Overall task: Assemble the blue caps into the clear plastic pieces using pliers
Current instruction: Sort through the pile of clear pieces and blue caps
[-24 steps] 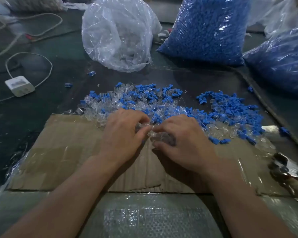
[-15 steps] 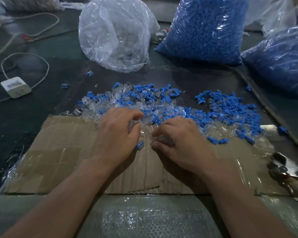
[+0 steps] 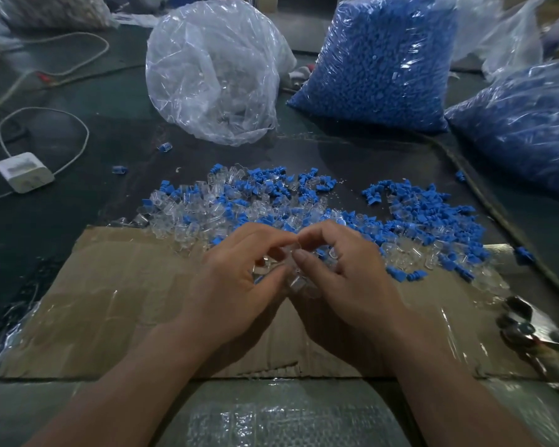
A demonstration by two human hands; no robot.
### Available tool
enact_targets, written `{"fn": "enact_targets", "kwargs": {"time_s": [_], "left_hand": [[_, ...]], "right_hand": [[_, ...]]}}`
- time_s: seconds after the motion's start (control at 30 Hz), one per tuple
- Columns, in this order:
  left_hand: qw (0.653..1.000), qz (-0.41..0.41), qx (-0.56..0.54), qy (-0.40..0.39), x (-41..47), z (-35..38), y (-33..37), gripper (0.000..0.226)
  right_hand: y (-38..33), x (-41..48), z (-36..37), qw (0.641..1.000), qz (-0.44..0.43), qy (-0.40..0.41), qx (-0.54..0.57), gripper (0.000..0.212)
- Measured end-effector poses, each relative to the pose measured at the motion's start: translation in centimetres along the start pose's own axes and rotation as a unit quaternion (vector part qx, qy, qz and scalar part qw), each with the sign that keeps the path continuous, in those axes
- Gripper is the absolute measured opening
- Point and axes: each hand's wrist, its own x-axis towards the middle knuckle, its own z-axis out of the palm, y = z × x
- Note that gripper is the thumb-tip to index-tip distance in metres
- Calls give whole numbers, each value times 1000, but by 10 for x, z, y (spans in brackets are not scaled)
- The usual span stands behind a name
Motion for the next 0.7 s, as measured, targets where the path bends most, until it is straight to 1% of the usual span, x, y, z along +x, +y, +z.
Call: {"fn": "enact_targets", "kwargs": {"time_s": [0.1, 0.17, 0.23, 0.27, 0.33, 0.47, 0.5, 0.63, 0.7], "left_hand": [[999, -30, 2, 18, 0, 1, 1, 27], [997, -59, 9, 39, 1, 1, 0, 26], [993, -103, 19, 59, 5, -2, -2, 30], [989, -127, 33, 62, 9, -4, -2, 30], [983, -160, 74, 44, 17, -8, -4, 26], [976, -170, 131, -24, 30, -10, -5, 27], [974, -172, 140, -38, 34, -10, -3, 29], [974, -177, 139, -24, 49, -6, 3, 28], [974, -182, 136, -19, 49, -4, 3, 28]], "right_hand": [[3, 0, 1, 1000, 6, 8, -8, 9], [4, 0, 1, 999, 13, 29, 15, 15], [5, 0, -1, 998, 7, 57, 26, 24], [5, 0, -1, 997, 7, 66, 27, 26], [7, 1, -3, 997, 12, 74, 29, 26], [8, 2, -6, 995, -1, 93, 21, 23], [8, 2, -6, 995, -6, 96, 14, 20], [8, 2, -8, 995, -11, 103, -11, 15], [8, 2, -9, 993, -11, 113, -11, 17]]}}
